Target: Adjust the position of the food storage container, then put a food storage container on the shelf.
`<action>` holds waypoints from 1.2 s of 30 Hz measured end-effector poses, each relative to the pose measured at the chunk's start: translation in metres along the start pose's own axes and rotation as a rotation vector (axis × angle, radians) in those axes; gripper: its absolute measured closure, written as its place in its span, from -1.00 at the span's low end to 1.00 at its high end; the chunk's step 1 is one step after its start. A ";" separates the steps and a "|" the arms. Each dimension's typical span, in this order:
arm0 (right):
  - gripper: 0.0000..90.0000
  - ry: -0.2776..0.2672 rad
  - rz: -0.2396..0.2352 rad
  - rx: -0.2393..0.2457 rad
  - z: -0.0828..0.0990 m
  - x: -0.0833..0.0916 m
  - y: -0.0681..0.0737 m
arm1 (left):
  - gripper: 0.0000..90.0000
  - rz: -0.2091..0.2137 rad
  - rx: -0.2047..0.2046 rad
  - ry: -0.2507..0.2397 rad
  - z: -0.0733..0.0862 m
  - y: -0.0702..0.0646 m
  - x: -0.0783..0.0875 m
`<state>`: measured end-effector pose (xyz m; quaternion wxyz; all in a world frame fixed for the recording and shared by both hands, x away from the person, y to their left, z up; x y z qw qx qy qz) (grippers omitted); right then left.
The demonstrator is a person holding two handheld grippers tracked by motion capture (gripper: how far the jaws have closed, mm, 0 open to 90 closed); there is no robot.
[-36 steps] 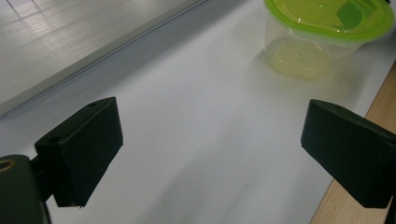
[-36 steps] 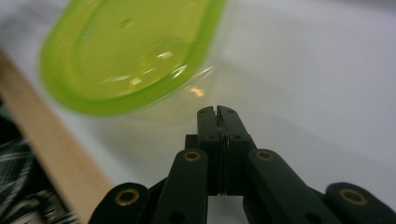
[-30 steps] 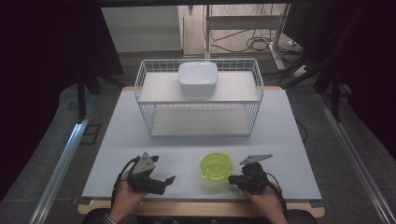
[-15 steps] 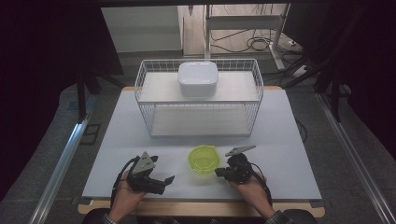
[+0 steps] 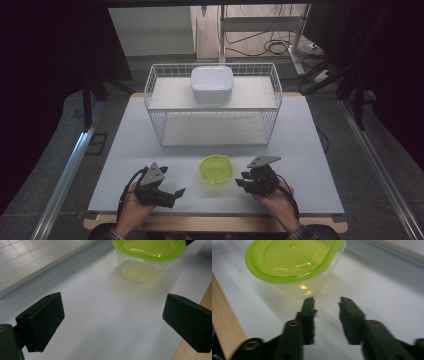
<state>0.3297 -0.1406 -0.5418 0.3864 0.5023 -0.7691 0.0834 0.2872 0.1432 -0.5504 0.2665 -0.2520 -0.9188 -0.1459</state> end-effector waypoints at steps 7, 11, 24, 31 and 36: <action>-0.23 -0.039 0.031 0.043 0.001 0.010 -0.006 | -0.95 -0.001 -0.005 -0.008 0.003 0.002 -0.002; -0.44 -0.055 0.025 0.056 0.002 0.012 -0.010 | -0.95 0.001 -0.005 -0.007 0.003 0.002 -0.003; -0.79 -0.053 0.014 0.075 0.005 0.009 -0.014 | -0.95 0.007 -0.006 0.005 0.003 0.001 -0.003; -0.81 -0.061 0.016 0.071 0.003 0.010 -0.014 | -0.94 0.014 0.018 0.012 0.002 0.002 -0.002; -0.90 -0.106 0.007 0.037 -0.002 0.015 -0.014 | -0.94 0.008 0.010 0.019 0.003 0.001 -0.003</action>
Point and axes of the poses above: each handheld gripper's, and its own axes: x roughly backward along the jaws, z roughly out of its underside, y roughly to its left, the point moved 6 cm from there along -x, roughly forward along the jaws, and after that the axes turned 15 degrees about -z, right-handed, at the moved point
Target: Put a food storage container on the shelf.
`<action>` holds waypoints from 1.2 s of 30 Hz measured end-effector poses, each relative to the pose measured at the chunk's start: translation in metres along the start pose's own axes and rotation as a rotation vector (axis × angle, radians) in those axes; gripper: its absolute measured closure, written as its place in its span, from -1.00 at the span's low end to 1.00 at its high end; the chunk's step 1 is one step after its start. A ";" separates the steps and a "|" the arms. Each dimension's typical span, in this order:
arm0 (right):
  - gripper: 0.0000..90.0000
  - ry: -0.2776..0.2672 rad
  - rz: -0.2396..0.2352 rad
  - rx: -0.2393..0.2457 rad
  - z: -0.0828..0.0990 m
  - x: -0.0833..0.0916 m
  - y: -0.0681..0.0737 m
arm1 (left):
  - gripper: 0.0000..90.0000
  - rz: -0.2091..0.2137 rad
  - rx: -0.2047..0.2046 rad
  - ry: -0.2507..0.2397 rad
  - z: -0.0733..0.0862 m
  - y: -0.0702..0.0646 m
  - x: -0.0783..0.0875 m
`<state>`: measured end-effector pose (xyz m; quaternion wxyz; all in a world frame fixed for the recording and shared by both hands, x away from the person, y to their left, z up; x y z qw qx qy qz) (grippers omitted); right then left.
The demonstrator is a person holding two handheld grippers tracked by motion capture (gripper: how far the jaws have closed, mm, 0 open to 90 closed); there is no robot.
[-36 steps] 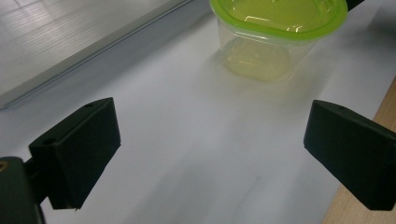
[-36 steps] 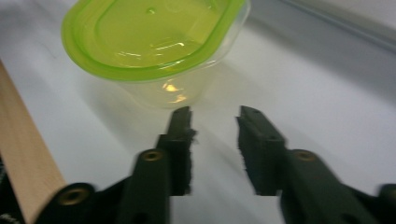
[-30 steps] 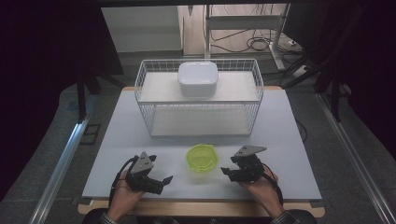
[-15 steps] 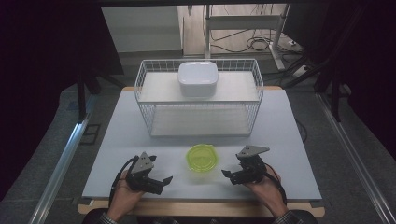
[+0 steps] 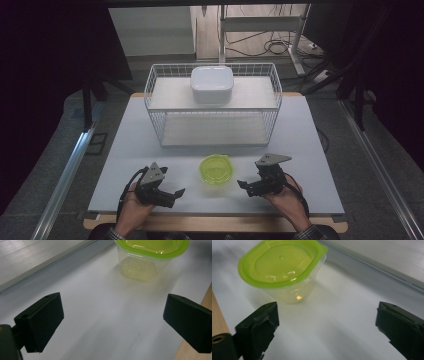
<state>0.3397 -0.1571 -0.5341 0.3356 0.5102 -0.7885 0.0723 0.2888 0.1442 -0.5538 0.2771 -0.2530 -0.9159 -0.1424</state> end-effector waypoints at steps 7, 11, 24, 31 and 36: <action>-0.67 -0.012 -0.043 -0.078 -0.009 0.002 0.002 | -0.93 -0.005 -0.005 0.004 0.000 0.000 -0.001; -0.46 -0.035 -0.090 -0.114 -0.018 0.000 0.004 | -0.93 -0.008 -0.010 0.006 0.000 -0.001 -0.001; 0.20 -0.072 -0.238 -0.377 -0.033 -0.024 -0.015 | -0.93 -0.010 -0.022 0.011 0.001 -0.002 -0.001; 0.43 -0.082 -0.311 -0.467 -0.038 -0.034 -0.018 | -0.93 -0.012 -0.033 0.013 0.001 -0.002 -0.001; 0.61 -0.073 -0.332 -0.505 -0.037 -0.040 -0.021 | -0.93 -0.012 -0.036 0.012 0.000 -0.002 -0.001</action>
Point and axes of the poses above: each handheld gripper's, and its own axes: x roughly backward along the jaws, z roughly out of its underside, y roughly to its left, the point moved 6 cm from there along -x, roughly forward along the jaws, and after that the axes turned 15 degrees about -z, right-handed, at the moved point
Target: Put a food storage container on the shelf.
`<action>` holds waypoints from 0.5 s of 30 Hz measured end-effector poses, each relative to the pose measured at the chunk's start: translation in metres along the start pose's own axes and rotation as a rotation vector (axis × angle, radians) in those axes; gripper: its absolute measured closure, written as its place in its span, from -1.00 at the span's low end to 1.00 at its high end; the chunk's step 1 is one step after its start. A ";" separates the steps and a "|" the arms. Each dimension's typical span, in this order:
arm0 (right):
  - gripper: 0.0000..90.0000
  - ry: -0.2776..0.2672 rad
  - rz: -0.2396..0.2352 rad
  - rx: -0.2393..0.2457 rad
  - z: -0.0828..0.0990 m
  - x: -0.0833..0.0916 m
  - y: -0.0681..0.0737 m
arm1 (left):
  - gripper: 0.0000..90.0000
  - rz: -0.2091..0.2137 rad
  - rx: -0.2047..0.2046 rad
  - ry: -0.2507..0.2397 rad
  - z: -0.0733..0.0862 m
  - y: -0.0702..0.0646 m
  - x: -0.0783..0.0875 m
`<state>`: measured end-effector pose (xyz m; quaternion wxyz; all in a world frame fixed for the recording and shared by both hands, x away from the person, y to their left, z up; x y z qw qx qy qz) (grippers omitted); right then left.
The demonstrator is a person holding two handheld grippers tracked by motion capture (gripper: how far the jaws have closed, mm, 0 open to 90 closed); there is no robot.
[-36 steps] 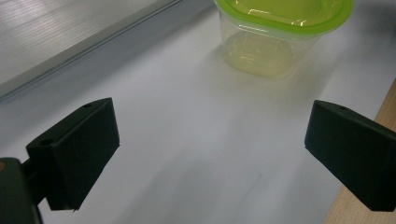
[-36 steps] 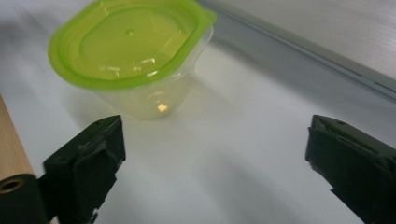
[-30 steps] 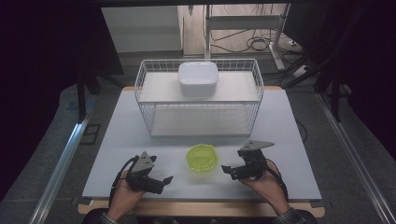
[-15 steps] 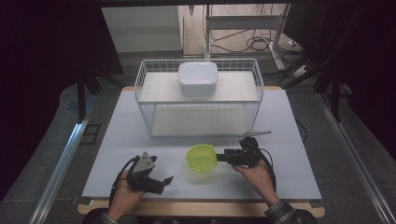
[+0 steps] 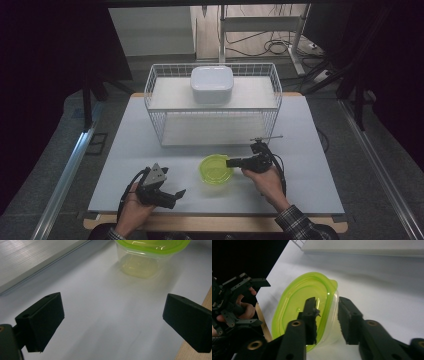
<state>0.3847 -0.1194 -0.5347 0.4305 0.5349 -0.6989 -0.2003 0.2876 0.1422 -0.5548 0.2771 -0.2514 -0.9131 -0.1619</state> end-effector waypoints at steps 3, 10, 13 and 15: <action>0.72 0.003 -0.014 -0.027 0.000 -0.002 -0.001 | -0.93 0.000 -0.002 0.000 0.000 0.000 0.000; 0.81 0.012 -0.047 -0.056 -0.001 -0.003 0.003 | -0.93 -0.002 -0.004 -0.001 0.000 0.000 0.000; 0.82 0.008 -0.044 -0.056 -0.001 -0.003 0.004 | -0.93 -0.002 -0.005 -0.001 0.000 0.000 0.000; 0.82 -0.003 -0.048 -0.051 -0.001 -0.002 0.005 | -0.93 -0.003 -0.005 -0.001 0.000 0.000 0.001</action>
Point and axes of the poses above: each handheld gripper's, and its own axes: x roughly backward along the jaws, z roughly out of its underside, y roughly to its left, the point moved 6 cm from there along -x, roughly forward along the jaws, and after that the axes turned 15 degrees about -z, right-handed, at the moved point
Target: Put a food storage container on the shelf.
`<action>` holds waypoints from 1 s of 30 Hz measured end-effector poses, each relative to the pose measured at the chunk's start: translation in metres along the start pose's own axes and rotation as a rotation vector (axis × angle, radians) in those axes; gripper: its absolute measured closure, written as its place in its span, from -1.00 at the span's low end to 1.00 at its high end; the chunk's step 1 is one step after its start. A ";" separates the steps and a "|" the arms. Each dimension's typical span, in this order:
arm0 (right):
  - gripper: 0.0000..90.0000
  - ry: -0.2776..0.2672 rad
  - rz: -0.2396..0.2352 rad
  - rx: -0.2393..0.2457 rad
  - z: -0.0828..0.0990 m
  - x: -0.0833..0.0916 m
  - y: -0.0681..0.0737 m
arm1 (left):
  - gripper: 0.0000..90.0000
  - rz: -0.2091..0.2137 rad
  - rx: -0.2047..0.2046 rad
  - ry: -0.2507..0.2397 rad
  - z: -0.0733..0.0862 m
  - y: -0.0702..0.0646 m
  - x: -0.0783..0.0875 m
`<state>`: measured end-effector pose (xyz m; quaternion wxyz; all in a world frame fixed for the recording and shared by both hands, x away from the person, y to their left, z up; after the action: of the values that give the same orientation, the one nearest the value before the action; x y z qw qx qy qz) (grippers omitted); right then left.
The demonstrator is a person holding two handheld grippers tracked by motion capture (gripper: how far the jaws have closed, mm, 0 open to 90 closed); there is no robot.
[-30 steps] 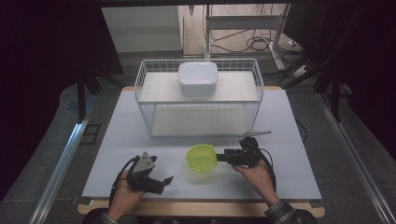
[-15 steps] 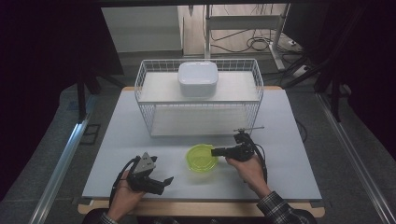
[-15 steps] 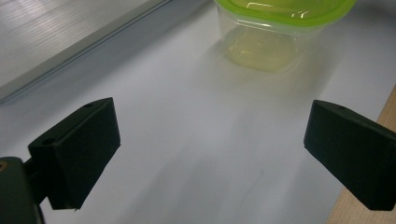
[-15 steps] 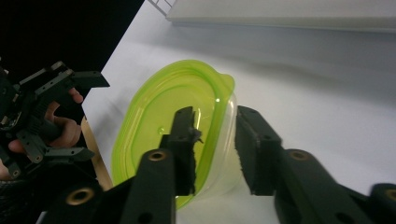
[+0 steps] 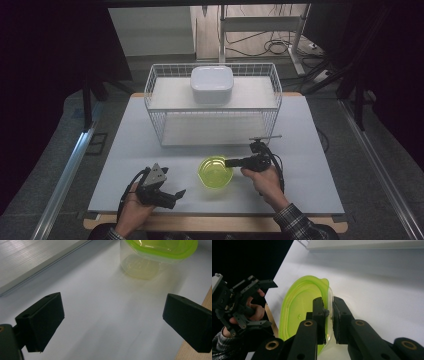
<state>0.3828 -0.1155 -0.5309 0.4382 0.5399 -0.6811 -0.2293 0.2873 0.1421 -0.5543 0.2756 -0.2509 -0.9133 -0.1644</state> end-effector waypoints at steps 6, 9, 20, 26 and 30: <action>0.82 -0.037 -0.027 0.015 -0.006 0.008 0.010 | -0.93 -0.003 0.007 -0.007 -0.001 0.001 0.001; 0.82 -0.051 -0.036 0.038 -0.011 0.012 0.021 | -0.93 -0.003 0.013 -0.010 -0.001 0.000 0.001; 0.82 -0.105 -0.084 0.086 -0.038 0.030 0.058 | -0.93 -0.005 0.001 -0.008 -0.001 0.001 0.001; 0.82 -0.131 -0.093 0.119 -0.055 0.039 0.076 | -0.93 -0.006 -0.005 -0.004 0.000 0.001 0.001; 0.82 -0.144 -0.103 0.142 -0.066 0.044 0.088 | -0.93 -0.007 -0.008 -0.005 -0.001 0.001 0.001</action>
<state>0.3896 -0.1188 -0.4124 0.3363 0.5859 -0.6969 -0.2408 0.2874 0.1429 -0.5533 0.2718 -0.2493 -0.9141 -0.1683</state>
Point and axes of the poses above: each handheld gripper's, and its own axes: x roughly backward along the jaws, z roughly out of its underside, y roughly to its left, the point moved 6 cm from there along -x, roughly forward along the jaws, and after that the axes turned 15 degrees about -z, right-handed, at the moved point
